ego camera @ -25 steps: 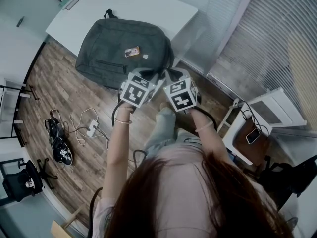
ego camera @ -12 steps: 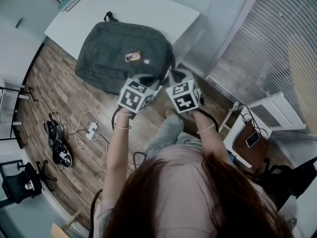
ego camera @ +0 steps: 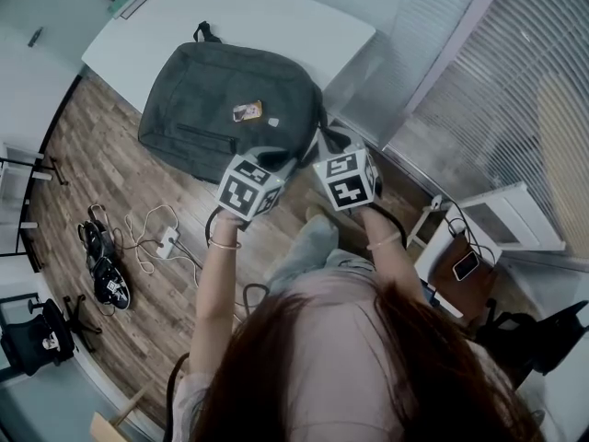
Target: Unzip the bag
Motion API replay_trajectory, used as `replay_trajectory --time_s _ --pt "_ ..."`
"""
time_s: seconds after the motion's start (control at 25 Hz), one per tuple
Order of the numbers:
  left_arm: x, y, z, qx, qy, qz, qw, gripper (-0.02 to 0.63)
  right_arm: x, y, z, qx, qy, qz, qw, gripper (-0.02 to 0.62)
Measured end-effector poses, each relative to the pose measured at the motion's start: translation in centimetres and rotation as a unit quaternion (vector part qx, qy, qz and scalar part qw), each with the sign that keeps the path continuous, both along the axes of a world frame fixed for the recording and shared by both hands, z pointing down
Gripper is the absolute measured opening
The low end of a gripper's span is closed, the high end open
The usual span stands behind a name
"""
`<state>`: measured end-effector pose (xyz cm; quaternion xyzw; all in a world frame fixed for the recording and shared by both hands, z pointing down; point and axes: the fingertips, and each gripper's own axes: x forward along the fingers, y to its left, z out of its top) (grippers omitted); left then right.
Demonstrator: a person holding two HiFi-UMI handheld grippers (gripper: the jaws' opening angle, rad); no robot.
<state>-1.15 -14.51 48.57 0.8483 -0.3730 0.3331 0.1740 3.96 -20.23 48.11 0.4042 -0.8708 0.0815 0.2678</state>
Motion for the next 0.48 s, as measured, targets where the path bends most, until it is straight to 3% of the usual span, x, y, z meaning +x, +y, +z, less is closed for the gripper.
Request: replay_trajectory --time_s 0.48 --pt "-0.1 0.0 0.1 -0.010 0.022 0.010 0.9997 0.058 0.2 -2.0 -0.3 0.005 0.002 0.000 1.000 0.015"
